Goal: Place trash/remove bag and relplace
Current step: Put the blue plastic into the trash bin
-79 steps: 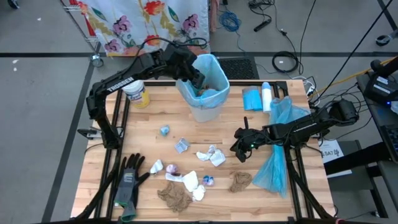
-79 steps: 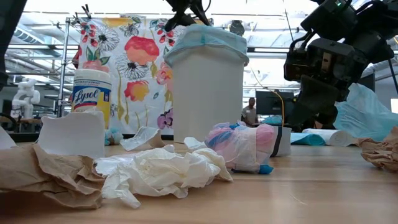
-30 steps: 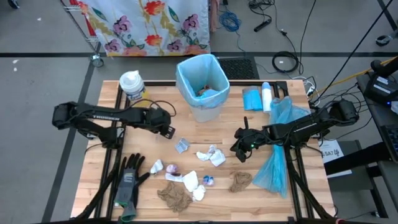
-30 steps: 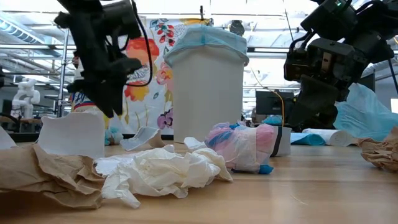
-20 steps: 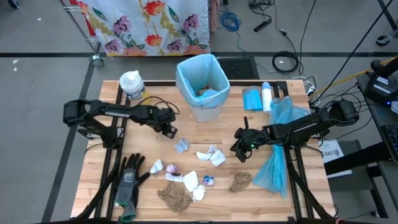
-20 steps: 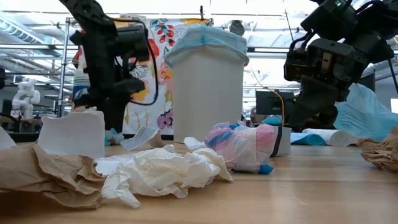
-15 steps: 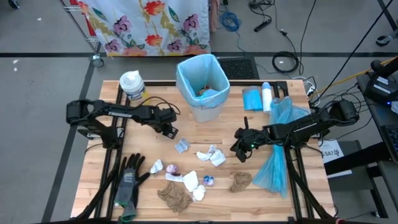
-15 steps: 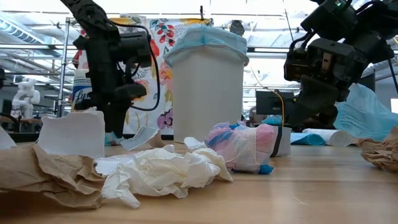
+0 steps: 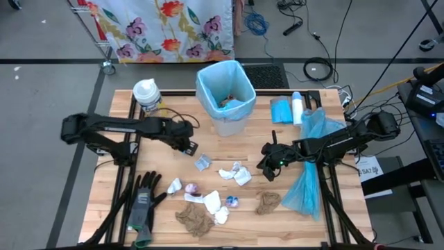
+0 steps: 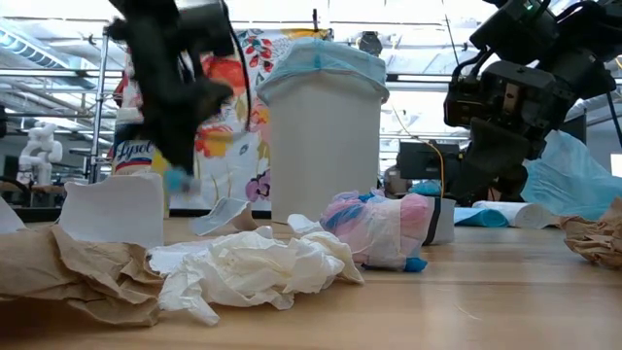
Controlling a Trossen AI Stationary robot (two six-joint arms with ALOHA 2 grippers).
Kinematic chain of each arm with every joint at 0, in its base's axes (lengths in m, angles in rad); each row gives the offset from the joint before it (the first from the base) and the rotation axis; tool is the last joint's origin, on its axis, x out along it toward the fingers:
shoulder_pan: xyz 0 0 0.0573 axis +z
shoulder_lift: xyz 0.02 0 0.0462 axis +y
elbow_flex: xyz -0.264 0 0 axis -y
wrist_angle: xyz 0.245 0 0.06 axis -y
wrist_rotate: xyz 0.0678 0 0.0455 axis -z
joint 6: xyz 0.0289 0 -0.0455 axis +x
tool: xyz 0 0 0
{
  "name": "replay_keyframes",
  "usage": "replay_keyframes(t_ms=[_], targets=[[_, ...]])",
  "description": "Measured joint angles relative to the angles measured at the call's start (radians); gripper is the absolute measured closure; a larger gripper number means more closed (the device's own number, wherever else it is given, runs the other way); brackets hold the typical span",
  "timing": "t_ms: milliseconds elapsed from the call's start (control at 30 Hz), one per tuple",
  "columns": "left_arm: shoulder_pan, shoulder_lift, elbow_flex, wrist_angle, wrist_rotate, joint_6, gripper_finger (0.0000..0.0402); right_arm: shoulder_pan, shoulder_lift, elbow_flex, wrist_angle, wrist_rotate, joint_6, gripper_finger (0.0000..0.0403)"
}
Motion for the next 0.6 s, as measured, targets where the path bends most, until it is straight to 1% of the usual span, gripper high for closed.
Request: replay_keyframes(t_ms=[133, 267, 333, 467, 600], targets=[[-0.013, -0.062, 0.120, -0.108, -0.055, -0.001, 0.0400, 0.000, 0.000, 0.000, -0.011, 0.000, 0.000, 0.0403], [0.005, -0.073, 0.290, -0.256, -0.114, 0.017, 0.0400, 0.000, 0.001, 0.000, -0.007, 0.005, -0.019, 0.0403], [0.023, -0.067, 0.384, -0.328, -0.145, 0.058, 0.0401, 0.000, 0.003, 0.000, -0.001, 0.012, -0.023, 0.0403], [0.067, -0.035, 0.581, -0.407, -0.183, 0.140, 0.0401, 0.000, 0.009, 0.000, 0.001, 0.032, -0.018, 0.0403], [0.120, 0.016, 0.766, -0.427, -0.202, 0.219, 0.0401, 0.000, 0.010, 0.000, 0.000, 0.030, -0.015, 0.0403]])
